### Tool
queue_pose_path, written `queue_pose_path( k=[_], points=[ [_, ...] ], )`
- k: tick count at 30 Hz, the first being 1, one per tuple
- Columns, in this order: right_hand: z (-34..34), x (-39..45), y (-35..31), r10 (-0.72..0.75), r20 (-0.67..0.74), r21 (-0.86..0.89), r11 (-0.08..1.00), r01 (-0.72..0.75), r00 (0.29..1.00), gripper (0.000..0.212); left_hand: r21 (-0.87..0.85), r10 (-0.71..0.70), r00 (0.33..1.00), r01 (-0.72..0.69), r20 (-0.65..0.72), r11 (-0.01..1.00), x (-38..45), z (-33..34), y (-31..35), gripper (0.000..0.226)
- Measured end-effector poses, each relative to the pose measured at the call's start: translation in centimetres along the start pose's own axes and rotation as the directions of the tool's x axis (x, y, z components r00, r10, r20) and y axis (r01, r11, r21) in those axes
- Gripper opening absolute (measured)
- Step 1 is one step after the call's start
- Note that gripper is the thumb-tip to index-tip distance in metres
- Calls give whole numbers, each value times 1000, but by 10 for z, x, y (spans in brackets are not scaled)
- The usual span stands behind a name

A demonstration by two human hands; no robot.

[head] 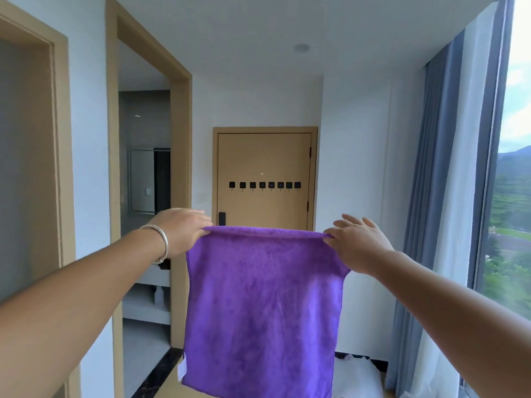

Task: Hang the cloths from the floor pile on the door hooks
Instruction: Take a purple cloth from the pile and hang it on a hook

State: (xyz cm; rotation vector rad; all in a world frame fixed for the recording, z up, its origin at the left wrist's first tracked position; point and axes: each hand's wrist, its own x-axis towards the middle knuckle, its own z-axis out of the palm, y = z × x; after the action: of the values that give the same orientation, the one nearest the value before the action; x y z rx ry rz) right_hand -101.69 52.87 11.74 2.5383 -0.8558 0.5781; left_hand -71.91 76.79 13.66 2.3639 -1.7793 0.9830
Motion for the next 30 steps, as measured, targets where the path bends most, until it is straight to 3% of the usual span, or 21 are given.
queue_pose_path(
  k=[12,21,30],
  points=[
    [77,130,-39,-10,-33,-21,1000,9,999,44,-60,-8,998,4,-55,998,72,108,-90,23],
    [143,223,-71,17,23,-37,999,-16,1000,43,-80,-1,998,-5,-69,997,131,194,-153,23],
    [224,323,-82,-19,72,-30,999,21,997,42,-101,-56,997,60,44,993,192,290,-199,22]
  ],
)
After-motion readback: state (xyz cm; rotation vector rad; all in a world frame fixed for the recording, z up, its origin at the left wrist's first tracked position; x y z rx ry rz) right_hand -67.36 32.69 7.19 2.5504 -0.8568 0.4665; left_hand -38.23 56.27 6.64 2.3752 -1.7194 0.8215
